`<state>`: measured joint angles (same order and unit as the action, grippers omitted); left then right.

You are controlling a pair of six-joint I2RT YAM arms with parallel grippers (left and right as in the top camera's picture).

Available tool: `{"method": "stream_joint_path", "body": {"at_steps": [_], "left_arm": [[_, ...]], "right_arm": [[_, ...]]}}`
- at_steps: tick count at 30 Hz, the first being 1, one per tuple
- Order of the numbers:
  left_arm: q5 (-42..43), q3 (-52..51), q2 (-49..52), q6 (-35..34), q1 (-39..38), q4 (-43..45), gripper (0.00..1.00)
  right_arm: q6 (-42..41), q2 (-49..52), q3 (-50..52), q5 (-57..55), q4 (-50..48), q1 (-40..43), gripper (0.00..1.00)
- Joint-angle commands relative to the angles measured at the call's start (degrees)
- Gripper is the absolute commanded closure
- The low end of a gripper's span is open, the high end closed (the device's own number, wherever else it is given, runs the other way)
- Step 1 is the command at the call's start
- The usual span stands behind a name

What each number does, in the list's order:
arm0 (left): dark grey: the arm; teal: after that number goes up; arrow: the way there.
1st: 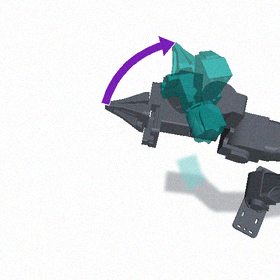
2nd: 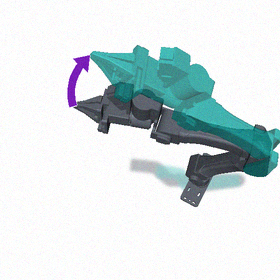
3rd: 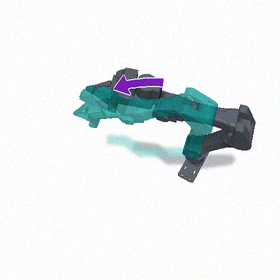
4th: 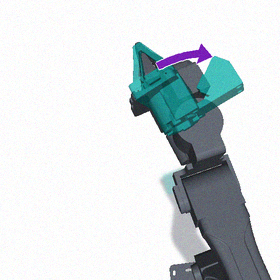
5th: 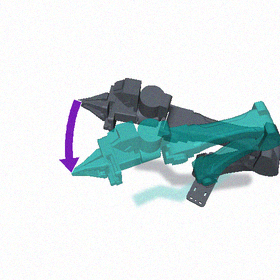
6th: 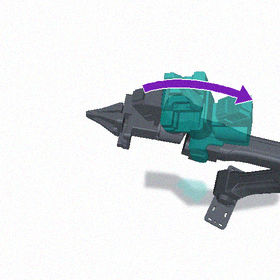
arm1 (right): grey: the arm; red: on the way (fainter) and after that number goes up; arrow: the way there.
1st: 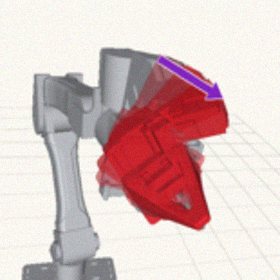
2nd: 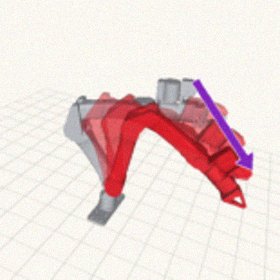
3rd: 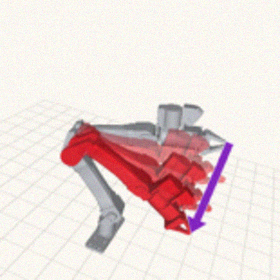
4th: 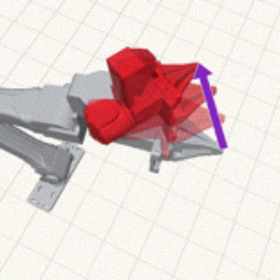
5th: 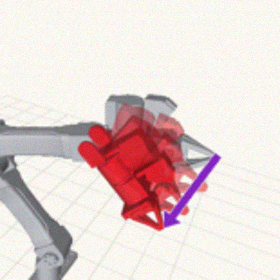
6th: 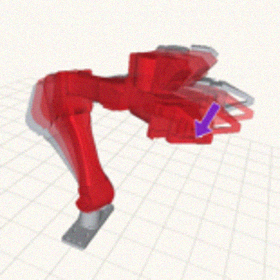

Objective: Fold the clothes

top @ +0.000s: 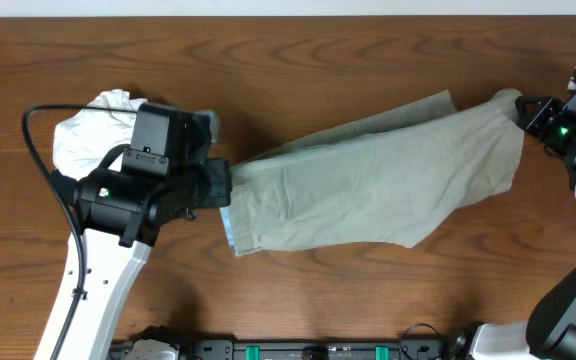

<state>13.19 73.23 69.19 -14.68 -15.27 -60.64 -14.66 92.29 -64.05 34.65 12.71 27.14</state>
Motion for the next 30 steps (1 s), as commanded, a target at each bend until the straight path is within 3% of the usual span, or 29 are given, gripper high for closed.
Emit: {"method": "stream_joint_path", "body": {"at_steps": [1, 9, 12, 14, 25, 30], "left_arm": [[-10.8, 0.7, -0.2, -7.2, 0.1, -2.6, 0.94], [-19.6, -1.8, 6.0, -7.9, 0.1, -1.8, 0.94], [-19.1, -1.8, 9.2, -7.6, 0.1, 0.2, 0.94], [-14.9, -1.8, 11.4, -3.2, 0.0, 2.3, 0.92], [-3.2, -1.8, 26.3, 13.3, 0.0, 19.1, 0.51], [-3.1, -1.8, 32.4, 16.5, 0.1, 25.7, 0.47]], "right_arm": [[-0.1, -1.4, -1.2, -2.7, 0.4, 0.2, 0.99], [0.2, 0.0, -1.2, -4.7, 1.0, -4.3, 0.99], [1.1, 0.2, -1.2, -7.7, 1.0, -6.6, 0.99], [1.2, 0.2, -1.2, -9.4, 1.0, -7.5, 0.99], [1.2, 0.2, -1.2, -10.5, 1.8, -7.6, 0.99], [1.2, 0.2, -1.2, -10.5, 2.9, -7.6, 0.99]]}}
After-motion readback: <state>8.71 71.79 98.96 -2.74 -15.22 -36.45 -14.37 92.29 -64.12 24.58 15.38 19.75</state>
